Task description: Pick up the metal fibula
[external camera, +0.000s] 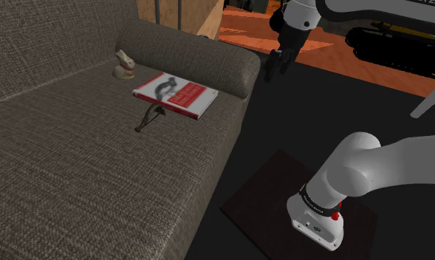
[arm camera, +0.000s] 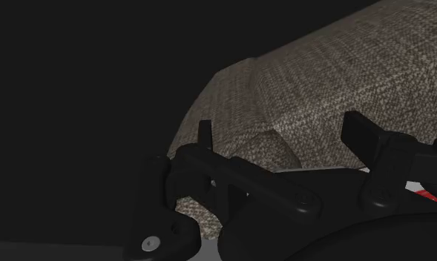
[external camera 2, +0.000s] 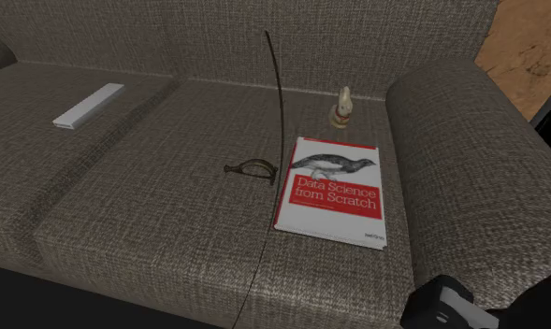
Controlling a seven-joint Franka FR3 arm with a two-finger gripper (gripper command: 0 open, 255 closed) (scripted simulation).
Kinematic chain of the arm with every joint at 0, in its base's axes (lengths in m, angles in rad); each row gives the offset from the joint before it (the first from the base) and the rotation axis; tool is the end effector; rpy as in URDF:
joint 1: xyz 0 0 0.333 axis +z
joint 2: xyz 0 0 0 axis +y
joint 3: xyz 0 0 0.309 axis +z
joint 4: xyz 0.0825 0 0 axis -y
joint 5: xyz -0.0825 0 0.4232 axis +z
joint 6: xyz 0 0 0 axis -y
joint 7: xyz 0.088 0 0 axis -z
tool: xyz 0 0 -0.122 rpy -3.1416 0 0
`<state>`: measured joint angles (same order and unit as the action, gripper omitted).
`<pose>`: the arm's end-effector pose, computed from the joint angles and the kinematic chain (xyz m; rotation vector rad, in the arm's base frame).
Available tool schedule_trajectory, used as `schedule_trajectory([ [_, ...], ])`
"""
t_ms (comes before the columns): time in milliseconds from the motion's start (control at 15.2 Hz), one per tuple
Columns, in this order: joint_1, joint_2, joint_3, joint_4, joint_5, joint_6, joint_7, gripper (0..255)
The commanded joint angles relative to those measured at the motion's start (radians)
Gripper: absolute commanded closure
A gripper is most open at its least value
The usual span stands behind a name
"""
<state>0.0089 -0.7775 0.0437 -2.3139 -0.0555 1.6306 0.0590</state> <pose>0.3610 0.0160 0.5950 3.0564 -0.0257 0.1497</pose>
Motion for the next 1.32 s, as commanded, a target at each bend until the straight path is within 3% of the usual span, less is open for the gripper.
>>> schedule_trajectory([
  [0, 0.000, 0.000, 0.000, 0.000, 0.000, 0.000, 0.000, 0],
  [726, 0.002, 0.245, 0.284, 0.166, 0.071, 0.040, 0.393, 0],
  [1254, -0.020, 0.537, 0.483, 0.408, 0.003, 0.031, 0.703, 0],
])
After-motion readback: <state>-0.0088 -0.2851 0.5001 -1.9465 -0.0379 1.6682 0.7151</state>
